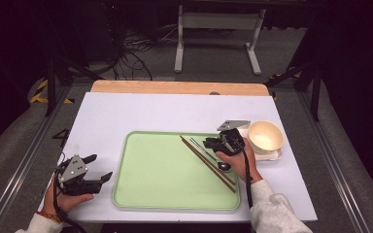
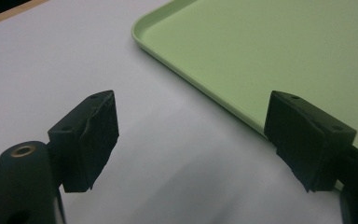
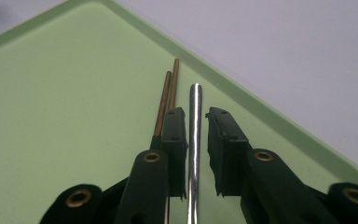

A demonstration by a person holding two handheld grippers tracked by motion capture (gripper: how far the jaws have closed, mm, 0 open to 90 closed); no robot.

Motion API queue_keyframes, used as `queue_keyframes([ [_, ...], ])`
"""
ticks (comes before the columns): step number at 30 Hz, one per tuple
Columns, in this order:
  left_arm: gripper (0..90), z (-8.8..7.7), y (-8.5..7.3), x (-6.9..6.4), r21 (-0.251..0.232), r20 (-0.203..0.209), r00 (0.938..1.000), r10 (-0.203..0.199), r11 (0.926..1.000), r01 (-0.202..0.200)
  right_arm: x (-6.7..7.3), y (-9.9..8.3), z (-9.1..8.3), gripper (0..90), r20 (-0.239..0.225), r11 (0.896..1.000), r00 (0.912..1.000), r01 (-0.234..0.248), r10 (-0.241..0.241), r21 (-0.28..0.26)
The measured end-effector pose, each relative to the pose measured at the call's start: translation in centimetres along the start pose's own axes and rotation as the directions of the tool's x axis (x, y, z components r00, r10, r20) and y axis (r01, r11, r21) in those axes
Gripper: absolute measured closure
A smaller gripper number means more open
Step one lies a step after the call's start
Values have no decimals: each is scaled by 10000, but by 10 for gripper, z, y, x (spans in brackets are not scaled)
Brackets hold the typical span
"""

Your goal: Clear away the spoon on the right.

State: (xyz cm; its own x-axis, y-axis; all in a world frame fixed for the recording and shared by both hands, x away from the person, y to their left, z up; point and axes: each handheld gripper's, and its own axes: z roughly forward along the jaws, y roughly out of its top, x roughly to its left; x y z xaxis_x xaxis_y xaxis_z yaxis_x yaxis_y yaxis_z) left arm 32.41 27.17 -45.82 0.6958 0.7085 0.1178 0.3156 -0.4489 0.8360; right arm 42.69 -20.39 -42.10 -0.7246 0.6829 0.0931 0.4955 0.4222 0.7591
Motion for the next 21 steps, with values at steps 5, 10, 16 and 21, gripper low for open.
queue_keyframes([
  [5, 186, 0, 0, 0, 23, -16, 10000, 60, 10000, -60, 6, 0, -1, 762, 262, 9987, 9985, 487, -491, 142],
  [10, 186, -1, 0, 0, -7, -66, 10000, 45, 10000, -45, 11, 1, -2, 765, 410, 9961, 9955, 839, -850, 262],
  [16, 186, -1, 0, -1, 10, -49, 10000, 42, 10000, -42, 11, -2, -7, 794, 527, 9952, 9940, 950, -961, 215],
  [21, 186, -1, 1, -1, 16, -67, 10000, 56, 10000, -56, 11, -5, -13, 820, 647, 9949, 9929, 987, -998, 191],
])
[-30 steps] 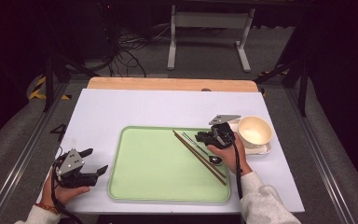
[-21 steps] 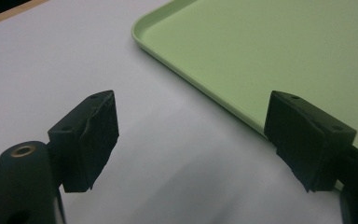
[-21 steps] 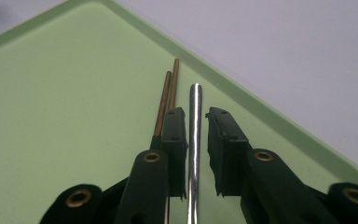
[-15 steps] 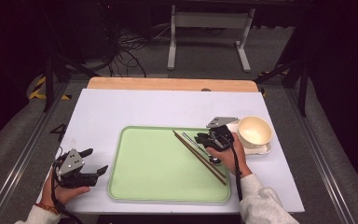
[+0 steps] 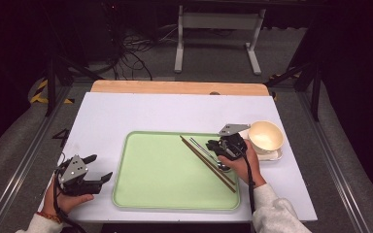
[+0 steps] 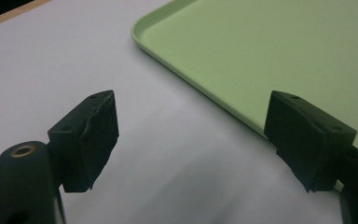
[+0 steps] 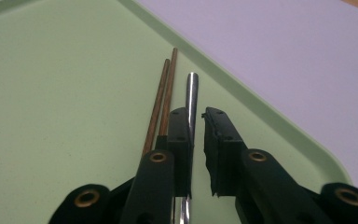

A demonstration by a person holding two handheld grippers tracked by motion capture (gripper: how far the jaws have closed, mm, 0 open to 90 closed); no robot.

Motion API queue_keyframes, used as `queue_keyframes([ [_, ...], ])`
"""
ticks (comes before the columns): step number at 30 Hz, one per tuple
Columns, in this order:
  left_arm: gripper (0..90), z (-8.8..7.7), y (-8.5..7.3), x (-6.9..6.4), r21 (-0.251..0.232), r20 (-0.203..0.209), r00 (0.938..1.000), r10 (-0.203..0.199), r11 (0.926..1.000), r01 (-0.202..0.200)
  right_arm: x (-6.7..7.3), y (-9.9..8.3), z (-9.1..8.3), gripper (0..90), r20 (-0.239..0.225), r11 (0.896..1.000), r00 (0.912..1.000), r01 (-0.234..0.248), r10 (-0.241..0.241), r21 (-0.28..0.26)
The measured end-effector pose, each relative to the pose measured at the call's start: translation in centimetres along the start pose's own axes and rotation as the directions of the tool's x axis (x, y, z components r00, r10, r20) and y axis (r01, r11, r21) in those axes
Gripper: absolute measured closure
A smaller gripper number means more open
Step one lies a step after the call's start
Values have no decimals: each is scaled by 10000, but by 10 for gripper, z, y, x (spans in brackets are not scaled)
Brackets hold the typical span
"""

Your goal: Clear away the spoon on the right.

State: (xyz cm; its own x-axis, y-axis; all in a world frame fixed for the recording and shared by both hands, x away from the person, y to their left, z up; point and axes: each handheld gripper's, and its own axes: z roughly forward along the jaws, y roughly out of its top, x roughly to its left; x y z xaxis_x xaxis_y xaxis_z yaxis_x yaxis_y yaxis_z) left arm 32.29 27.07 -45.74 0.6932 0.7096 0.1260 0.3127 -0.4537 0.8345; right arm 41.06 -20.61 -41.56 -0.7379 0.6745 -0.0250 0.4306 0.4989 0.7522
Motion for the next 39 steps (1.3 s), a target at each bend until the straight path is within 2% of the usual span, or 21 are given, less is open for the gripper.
queue_keyframes([
  [5, 202, 0, 1, -1, -21, 70, 10000, -4, 10000, 4, 1, -3, -5, 851, 102, 9999, 9999, 125, -125, -5],
  [9, 245, 0, 3, -1, -42, 153, 9997, -198, 9998, 199, 0, -5, -11, 866, 237, 9999, 9996, 155, -153, -70],
  [11, 258, -1, 6, -3, -174, 410, 9986, -331, 9993, 338, 0, -6, -15, 876, 295, 9998, 9994, 163, -160, -104],
  [15, 280, 1, 9, -6, -94, 629, 9979, -144, 9998, 150, -1, -11, -23, 897, 445, 9997, 9989, 158, -151, -159],
  [19, 314, 3, 12, -7, 21, 679, 9976, -132, 9999, 131, -3, -16, -29, 900, 513, 9998, 9986, 112, -104, -158],
  [23, 409, 6, 17, -9, 12, 815, 9966, -139, 9999, 138, -6, -21, -36, 900, 601, 9997, 9982, 59, -45, -225],
  [25, 439, 8, 21, -10, 115, 876, 9962, -19, 9999, 9, -7, -22, -40, 900, 671, 9995, 9977, 67, -45, -319],
  [28, 533, 12, 25, -12, 184, 970, 9950, 250, 9995, -269, -7, -24, -47, 900, 776, 9989, 9970, 87, -51, -451],
  [33, 713, 17, 33, -14, 206, 1247, 9906, 553, 9981, -584, -7, -27, -57, 900, 972, 9980, 9953, 98, -38, -618],
  [39, 857, 24, 40, -17, 319, 1617, 9828, 896, 9949, -960, -7, -29, -66, 891, 1154, 9971, 9933, 114, -27, -747],
])
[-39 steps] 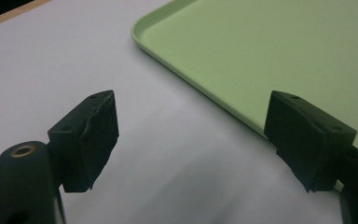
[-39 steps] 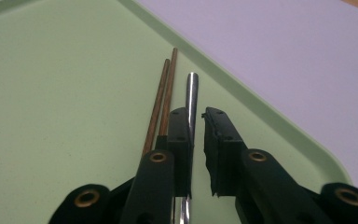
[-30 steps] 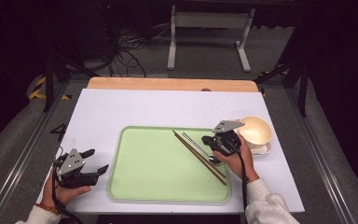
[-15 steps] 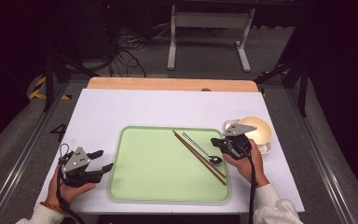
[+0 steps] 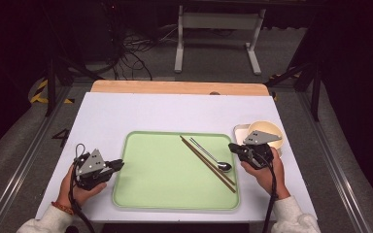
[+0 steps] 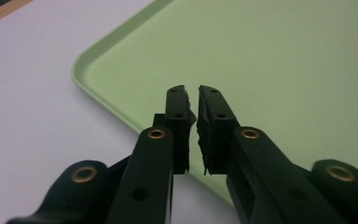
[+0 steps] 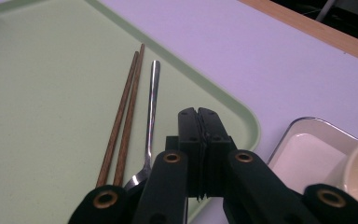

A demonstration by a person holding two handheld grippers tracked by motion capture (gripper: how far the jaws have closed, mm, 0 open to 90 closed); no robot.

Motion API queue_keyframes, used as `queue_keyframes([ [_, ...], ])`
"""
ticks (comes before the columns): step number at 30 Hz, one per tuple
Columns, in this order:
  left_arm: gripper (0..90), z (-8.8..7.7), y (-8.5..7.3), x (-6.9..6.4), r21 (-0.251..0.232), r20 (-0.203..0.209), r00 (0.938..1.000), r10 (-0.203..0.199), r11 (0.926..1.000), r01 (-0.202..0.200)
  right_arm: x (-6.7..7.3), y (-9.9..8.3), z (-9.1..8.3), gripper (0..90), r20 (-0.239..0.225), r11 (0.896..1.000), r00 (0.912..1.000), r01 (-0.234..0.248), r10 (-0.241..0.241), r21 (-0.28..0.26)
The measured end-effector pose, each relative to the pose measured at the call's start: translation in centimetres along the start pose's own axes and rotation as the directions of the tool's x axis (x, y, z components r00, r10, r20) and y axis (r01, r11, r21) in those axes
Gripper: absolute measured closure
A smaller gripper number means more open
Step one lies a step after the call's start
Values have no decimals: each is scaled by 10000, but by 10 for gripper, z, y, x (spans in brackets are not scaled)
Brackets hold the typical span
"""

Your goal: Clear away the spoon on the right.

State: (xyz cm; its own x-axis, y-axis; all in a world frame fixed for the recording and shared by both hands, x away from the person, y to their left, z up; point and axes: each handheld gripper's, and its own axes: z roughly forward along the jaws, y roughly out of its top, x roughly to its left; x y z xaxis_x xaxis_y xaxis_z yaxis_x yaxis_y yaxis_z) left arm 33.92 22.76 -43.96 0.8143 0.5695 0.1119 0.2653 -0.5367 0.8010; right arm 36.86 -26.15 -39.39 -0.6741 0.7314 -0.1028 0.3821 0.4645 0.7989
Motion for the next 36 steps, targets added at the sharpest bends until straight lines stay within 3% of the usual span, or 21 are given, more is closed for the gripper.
queue_keyframes([
  [9, 900, 19, 17, -8, 233, 596, 9969, 504, 9984, -519, -4, -3, -16, 892, 363, 9995, 9993, -110, 120, -285],
  [16, 899, 24, 24, -9, 120, 730, 9958, 559, 9983, -569, -10, -7, -23, 882, 521, 9988, 9982, -269, 290, -411],
  [20, 856, 23, 21, -6, 101, 689, 9970, 342, 9993, -350, -10, -8, -21, 865, 496, 9990, 9984, -252, 270, -371],
  [23, 821, 23, 18, -4, 156, 593, 9979, 250, 9995, -260, -8, -8, -18, 852, 351, 9989, 9988, -319, 331, -342],
  [29, 689, 20, 12, 0, 139, 260, 9997, 10, 9999, -13, 3, -2, -3, 871, 45, 10000, 10000, 3, -2, -74],
  [34, 664, 12, 5, 3, 70, 42, 9999, -96, 9999, 96, 10, -7, 21, 897, -196, 9963, 9990, 406, -392, 755],
  [36, 653, 9, 2, 5, 82, -65, 9999, -124, 9999, 124, 10, -10, 28, 898, -355, 9939, 9988, 365, -330, 1041],
])
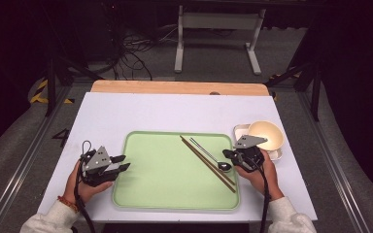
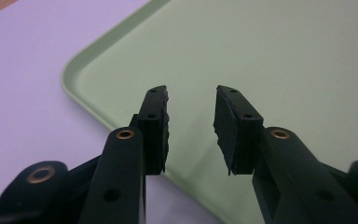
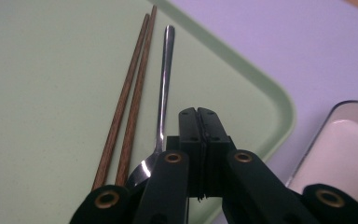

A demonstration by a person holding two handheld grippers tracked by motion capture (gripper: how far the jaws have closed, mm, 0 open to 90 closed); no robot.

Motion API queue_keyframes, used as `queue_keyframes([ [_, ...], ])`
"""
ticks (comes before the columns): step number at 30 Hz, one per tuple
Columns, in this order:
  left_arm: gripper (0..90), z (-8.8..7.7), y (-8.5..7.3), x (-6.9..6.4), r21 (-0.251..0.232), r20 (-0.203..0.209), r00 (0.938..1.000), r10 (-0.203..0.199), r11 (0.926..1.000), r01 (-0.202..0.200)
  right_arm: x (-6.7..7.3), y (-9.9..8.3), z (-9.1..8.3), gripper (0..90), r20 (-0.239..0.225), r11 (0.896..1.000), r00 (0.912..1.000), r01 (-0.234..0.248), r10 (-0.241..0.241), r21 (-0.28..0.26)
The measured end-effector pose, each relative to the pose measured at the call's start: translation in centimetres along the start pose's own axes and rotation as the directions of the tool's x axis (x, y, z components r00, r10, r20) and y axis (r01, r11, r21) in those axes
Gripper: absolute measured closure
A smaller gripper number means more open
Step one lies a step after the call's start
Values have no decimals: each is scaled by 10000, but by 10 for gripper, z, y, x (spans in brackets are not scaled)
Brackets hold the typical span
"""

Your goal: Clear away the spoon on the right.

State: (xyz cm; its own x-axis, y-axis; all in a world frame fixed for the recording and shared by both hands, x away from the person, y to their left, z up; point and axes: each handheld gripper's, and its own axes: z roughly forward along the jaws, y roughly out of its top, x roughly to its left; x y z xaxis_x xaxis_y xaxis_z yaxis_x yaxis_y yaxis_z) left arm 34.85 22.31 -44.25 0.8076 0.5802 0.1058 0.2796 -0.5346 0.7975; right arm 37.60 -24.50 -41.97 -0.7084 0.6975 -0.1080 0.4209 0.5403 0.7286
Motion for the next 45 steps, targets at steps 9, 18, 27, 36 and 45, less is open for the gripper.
queue_keyframes([
  [9, 653, -10, -9, 7, -69, -233, 9994, -254, 9997, 253, 21, 19, 18, 899, -812, 9991, 9958, 413, -421, -115],
  [18, 653, -10, -10, 7, -66, -140, 9996, -260, 9996, 259, 42, 49, 64, 900, -1476, 9900, 9827, 1228, -1116, 690],
  [27, 645, -11, -11, 7, -118, -112, 9996, -246, 9996, 245, 40, 57, 88, 900, -1258, 9819, 9841, 1416, -1258, 1257],
  [36, 511, -17, -17, 2, -147, -634, 9979, -122, 9998, 113, 34, 57, 90, 900, -995, 9870, 9905, 1069, -952, 1202],
  [45, 380, -24, -29, 2, -94, -829, 9955, -460, 9989, 454, 32, 57, 89, 900, -954, 9883, 9924, 890, -774, 1242],
])
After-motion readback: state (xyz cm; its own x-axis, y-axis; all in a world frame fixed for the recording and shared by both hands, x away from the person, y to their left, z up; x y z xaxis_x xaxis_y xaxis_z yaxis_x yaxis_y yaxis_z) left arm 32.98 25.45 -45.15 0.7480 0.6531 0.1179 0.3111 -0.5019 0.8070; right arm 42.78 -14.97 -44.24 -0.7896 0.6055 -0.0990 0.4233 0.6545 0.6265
